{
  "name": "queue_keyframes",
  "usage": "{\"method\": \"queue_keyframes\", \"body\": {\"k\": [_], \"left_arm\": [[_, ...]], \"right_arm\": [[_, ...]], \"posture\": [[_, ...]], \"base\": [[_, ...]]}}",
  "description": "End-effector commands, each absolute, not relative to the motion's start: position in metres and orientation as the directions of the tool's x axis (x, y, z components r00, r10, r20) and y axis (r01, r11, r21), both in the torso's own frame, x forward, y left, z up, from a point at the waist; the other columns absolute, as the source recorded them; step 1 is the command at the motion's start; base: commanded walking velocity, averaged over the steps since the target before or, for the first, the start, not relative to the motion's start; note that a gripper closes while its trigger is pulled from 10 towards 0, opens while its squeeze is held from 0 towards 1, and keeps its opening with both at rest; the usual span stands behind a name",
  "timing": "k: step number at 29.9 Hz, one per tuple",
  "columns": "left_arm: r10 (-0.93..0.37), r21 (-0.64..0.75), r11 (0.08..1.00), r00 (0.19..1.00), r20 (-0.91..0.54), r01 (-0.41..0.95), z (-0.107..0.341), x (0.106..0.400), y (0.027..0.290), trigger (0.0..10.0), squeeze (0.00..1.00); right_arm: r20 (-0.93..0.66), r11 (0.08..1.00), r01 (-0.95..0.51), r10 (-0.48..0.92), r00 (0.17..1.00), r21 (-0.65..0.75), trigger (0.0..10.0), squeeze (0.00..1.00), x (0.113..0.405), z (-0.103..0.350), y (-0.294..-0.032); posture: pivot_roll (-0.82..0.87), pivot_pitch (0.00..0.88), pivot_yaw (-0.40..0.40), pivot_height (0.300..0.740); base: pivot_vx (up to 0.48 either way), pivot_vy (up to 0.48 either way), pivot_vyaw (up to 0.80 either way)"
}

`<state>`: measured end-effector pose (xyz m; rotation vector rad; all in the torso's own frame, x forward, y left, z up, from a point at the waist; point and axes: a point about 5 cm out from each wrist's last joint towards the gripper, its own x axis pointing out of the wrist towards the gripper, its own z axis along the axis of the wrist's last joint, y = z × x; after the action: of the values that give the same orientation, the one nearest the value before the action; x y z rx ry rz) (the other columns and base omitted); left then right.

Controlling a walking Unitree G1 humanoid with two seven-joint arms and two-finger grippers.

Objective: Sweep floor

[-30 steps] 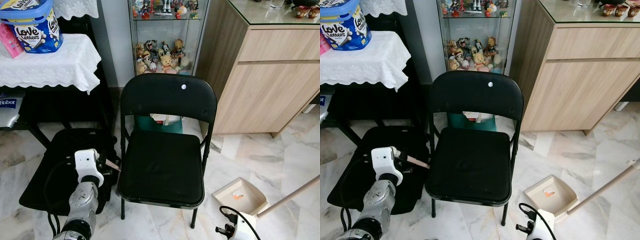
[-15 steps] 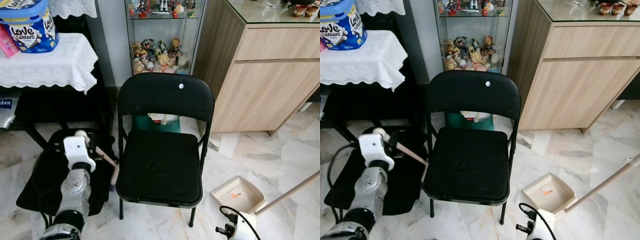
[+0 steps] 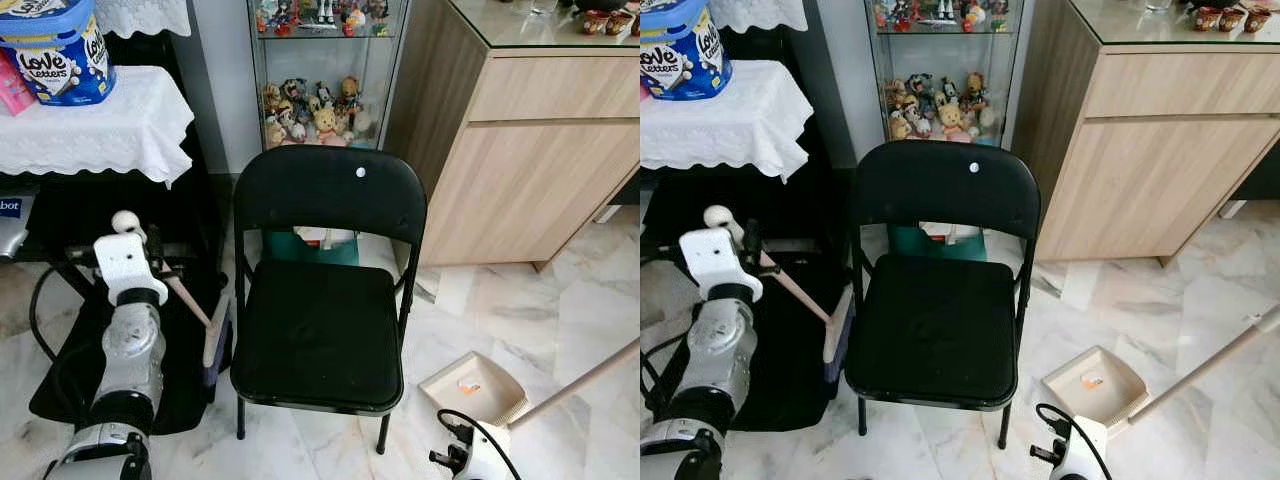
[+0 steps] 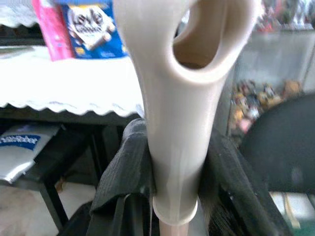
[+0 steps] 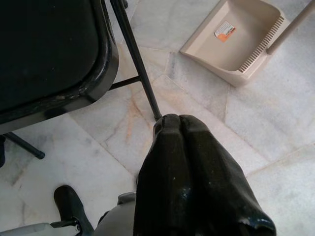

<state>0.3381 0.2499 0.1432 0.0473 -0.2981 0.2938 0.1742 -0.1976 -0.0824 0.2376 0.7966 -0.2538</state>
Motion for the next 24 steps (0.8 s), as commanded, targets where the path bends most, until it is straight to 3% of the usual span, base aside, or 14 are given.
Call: {"method": "queue_keyframes", "body": {"k": [1, 6, 16, 24], "left_arm": [[0.311, 0.008, 0.939, 0.859, 0.406, -0.344, 0.179, 0.34, 0.27, 10.0, 0.0], [0.34, -0.016, 0.929, 0.836, 0.431, -0.369, 0.198, 0.341, 0.285, 10.0, 0.0], [0.264, 0.068, 0.939, 0.834, 0.485, -0.337, 0.239, 0.345, 0.305, 10.0, 0.0], [0.278, 0.085, 0.917, 0.776, 0.566, -0.391, 0.275, 0.339, 0.323, 10.0, 0.0]], "right_arm": [[-0.742, 0.941, 0.321, -0.138, 0.656, 0.109, 10.0, 0.0, 0.169, -0.085, -0.198], [-0.744, 0.94, 0.323, -0.139, 0.654, 0.108, 10.0, 0.0, 0.168, -0.085, -0.198], [-0.747, 0.941, 0.32, -0.134, 0.651, 0.11, 10.0, 0.0, 0.167, -0.086, -0.198], [-0.745, 0.94, 0.323, -0.138, 0.653, 0.11, 10.0, 0.0, 0.17, -0.085, -0.198]], "posture": [[-0.02, 0.106, -0.028, 0.74], [-0.02, 0.109, -0.024, 0.74], [-0.01, 0.092, -0.022, 0.74], [-0.01, 0.081, -0.02, 0.74]], "base": [[0.0, 0.0, 0.0], [0.0, 0.0, 0.0], [0.0, 0.0, 0.0], [0.0, 0.0, 0.0]]}}
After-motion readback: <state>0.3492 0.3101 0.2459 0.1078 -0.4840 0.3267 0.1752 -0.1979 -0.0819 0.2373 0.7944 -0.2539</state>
